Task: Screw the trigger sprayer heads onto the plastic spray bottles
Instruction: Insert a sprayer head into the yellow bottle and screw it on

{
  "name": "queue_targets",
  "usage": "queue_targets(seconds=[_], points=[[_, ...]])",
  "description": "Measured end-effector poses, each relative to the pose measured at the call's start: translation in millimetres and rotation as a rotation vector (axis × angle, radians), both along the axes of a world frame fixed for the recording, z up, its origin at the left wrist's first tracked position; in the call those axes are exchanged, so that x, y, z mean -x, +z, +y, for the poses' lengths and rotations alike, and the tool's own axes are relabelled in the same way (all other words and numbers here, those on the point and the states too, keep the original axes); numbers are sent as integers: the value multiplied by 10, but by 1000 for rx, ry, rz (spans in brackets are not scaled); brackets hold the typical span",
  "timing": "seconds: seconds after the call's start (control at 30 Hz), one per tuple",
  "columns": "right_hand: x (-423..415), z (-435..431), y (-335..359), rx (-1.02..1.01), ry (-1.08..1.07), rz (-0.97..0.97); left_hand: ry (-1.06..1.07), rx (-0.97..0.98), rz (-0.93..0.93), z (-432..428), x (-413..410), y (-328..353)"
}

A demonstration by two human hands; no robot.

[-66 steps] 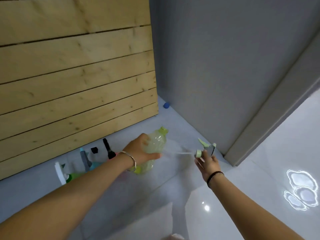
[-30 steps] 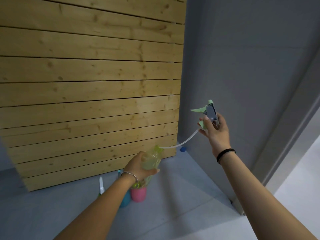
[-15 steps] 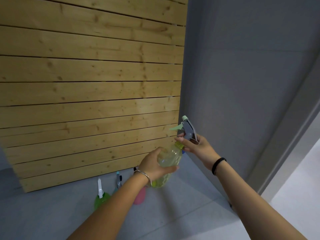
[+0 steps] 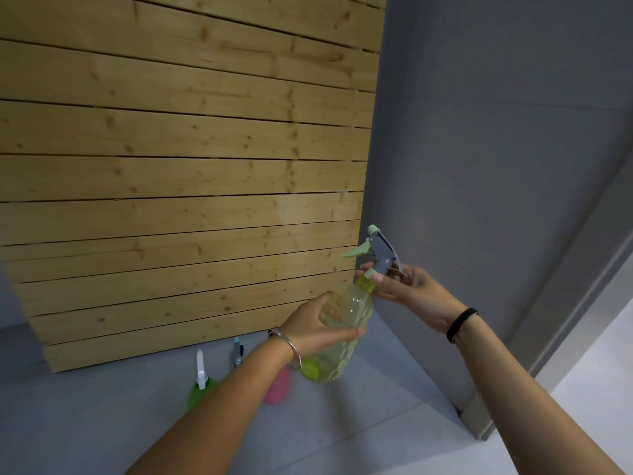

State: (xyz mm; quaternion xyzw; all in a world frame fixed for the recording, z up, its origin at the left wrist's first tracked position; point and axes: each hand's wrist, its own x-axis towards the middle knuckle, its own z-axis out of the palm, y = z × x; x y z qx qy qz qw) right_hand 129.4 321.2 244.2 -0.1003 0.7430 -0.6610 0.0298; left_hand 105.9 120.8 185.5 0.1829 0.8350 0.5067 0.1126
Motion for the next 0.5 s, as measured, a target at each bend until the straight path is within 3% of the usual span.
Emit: queue_targets(seconds=[0.07,0.27,0.5], points=[[-3,27,-41,36,33,-23,-32,54,47,-24,-18,24],[27,-65,-58,97,39,-34,-95,-80,-33,11,-84,75],[78,-368,-81,121,-387,100,5,36,308,142,-190,193]])
